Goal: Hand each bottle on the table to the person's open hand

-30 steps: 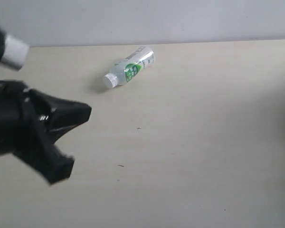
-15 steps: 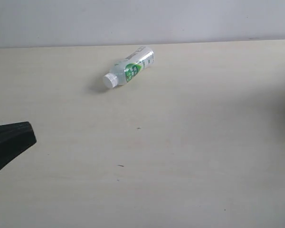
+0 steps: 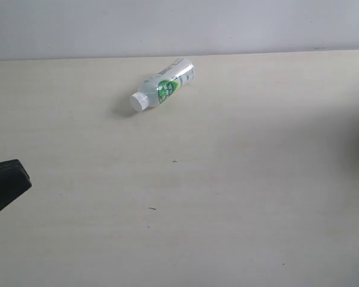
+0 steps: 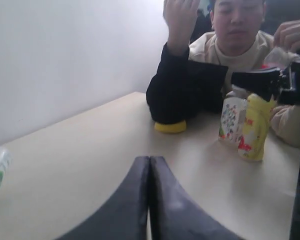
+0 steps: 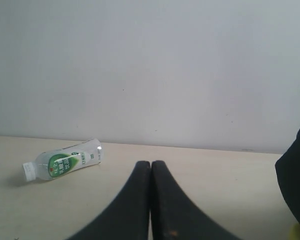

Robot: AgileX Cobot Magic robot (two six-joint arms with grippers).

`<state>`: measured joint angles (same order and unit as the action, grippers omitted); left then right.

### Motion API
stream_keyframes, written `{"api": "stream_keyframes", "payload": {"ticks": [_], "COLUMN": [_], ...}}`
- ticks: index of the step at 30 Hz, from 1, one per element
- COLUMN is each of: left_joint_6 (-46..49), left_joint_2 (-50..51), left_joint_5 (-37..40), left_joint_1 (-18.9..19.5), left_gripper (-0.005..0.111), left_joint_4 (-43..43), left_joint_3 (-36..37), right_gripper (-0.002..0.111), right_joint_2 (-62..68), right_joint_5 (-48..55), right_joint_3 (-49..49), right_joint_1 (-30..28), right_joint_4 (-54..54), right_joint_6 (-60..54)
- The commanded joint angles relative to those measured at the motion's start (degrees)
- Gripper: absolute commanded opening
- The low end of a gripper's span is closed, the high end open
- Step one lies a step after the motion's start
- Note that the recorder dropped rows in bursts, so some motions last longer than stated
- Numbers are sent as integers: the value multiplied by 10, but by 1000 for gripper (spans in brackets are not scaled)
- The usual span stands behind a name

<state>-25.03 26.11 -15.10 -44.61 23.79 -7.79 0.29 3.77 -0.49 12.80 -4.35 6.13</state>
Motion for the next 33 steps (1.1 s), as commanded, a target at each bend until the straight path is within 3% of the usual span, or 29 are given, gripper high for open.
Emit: {"api": "stream_keyframes", "payload": {"ticks": [1,14,33], "left_joint_6": [-3,0,7], "left_joint_2": [-1,-1,-1], "left_joint_5": [-71,-69,-2], "left_joint_1": [2,2,2], "left_gripper": [0,0,0], "left_joint_4": [-4,-4,-4], "left_joint_3": [2,2,2], "right_gripper": [0,0,0], "right_joint_2": [-3,-3,-3], "right_joint_5": [0,0,0], "right_joint_3": [2,2,2], "right_joint_1": [-2,-2,-2], "right_joint_4": [-1,-1,-1], "right_joint_6": [0,0,0]}}
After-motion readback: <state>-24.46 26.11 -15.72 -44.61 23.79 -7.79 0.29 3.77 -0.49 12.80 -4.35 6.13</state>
